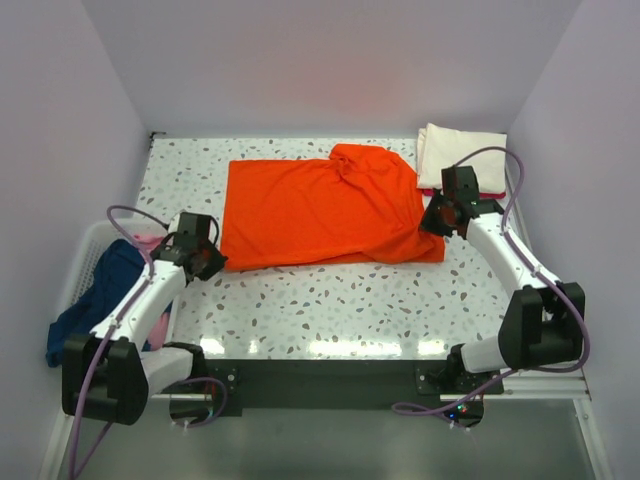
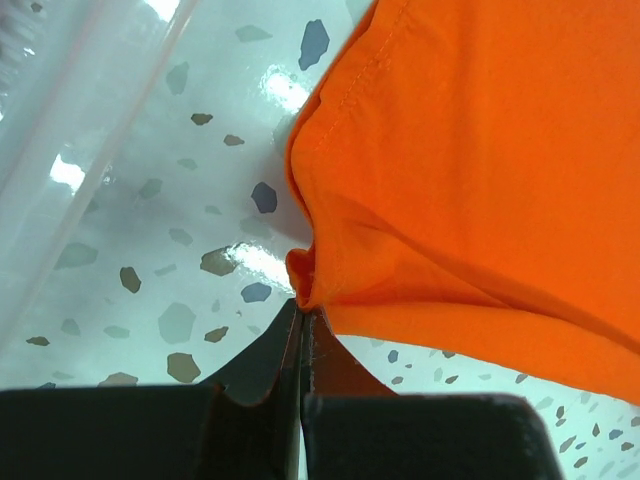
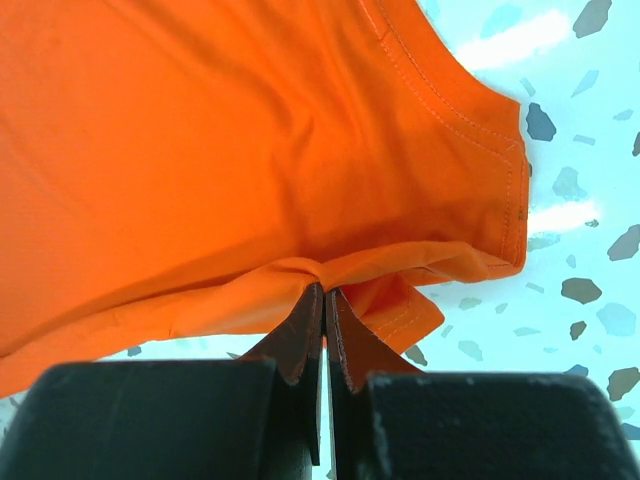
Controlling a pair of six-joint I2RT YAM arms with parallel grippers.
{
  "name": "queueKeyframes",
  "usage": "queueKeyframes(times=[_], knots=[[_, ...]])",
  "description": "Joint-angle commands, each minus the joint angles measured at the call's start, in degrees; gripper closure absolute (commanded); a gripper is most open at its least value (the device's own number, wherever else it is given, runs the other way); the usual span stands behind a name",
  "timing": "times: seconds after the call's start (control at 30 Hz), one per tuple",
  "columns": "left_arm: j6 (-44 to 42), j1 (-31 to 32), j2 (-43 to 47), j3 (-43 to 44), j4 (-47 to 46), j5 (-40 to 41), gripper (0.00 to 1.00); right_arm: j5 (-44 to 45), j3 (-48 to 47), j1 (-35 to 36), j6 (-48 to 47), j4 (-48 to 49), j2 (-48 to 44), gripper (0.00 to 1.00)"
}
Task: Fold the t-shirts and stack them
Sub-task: Fold the tshirt
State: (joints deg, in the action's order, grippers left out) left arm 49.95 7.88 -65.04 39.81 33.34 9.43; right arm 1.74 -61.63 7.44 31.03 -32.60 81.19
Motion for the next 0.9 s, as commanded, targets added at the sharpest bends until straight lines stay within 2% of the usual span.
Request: queueKeyframes(times=[0.0, 0.57, 0.87], knots=[[1.6, -0.5, 0.3, -0.4, 0.0, -1.3, 1.00, -0.7, -0.9, -0.1, -1.0, 0.3, -0.9, 1.00], [0.1, -1.4, -20.2, 14.8, -5.2, 2.0, 1.00, -2.8, -12.0, -0.8, 0.4, 1.9, 12.5, 1.00], [-0.5, -3.2, -24.4, 18.3, -5.8, 1.6, 1.00, -4.0, -14.1, -2.3, 0.5, 2.2, 15.2, 1.00]])
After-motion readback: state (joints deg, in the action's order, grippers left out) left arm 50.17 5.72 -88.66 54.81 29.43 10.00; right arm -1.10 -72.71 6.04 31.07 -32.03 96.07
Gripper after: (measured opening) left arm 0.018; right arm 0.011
